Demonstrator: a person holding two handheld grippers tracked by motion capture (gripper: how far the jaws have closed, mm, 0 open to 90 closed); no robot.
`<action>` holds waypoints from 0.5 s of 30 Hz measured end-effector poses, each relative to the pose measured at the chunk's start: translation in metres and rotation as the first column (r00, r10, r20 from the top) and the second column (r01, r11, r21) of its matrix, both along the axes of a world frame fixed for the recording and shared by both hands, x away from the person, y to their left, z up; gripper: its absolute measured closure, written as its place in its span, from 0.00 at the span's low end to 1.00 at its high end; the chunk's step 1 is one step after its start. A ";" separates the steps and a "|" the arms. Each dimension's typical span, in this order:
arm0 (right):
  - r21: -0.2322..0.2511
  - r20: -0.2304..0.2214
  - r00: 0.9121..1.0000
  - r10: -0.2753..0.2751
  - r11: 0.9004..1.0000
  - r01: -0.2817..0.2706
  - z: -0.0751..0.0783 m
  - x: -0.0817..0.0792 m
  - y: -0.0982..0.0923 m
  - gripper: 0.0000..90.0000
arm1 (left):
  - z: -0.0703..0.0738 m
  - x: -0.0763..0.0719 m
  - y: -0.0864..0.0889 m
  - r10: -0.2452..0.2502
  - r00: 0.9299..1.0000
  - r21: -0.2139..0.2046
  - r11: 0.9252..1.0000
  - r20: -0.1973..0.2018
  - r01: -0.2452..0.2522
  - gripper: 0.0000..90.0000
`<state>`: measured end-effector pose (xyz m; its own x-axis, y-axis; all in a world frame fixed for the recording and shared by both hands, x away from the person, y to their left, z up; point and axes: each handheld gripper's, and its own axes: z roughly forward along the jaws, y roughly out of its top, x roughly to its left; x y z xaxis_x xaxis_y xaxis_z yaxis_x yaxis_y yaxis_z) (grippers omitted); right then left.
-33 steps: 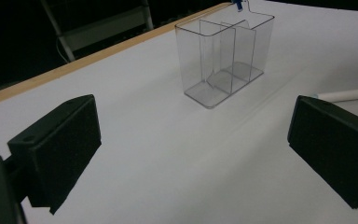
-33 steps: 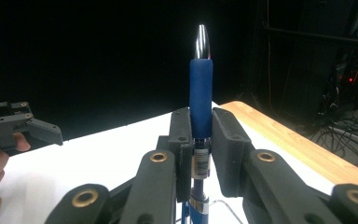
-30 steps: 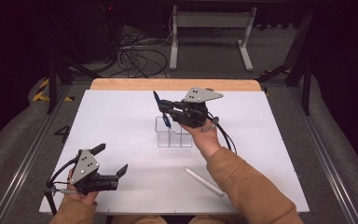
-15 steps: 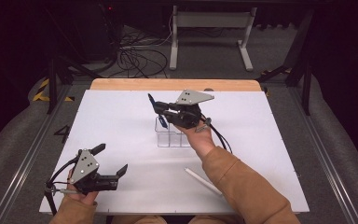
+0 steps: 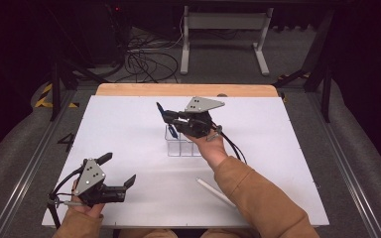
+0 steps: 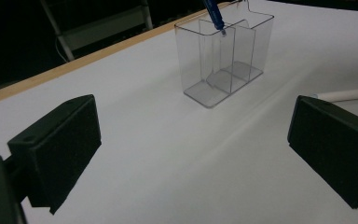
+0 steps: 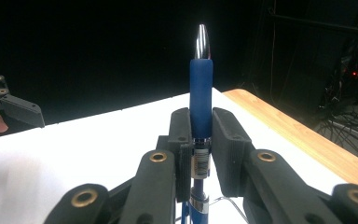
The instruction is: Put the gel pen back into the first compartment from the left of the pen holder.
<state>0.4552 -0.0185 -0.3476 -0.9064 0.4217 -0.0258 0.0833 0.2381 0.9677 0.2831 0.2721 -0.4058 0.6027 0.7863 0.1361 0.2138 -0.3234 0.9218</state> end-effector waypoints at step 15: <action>-0.053 -0.081 0.997 -0.017 0.998 0.013 0.020 -0.015 -0.026 0.26 | 0.001 0.000 -0.001 -0.001 1.000 -0.002 1.000 0.003 0.001 0.04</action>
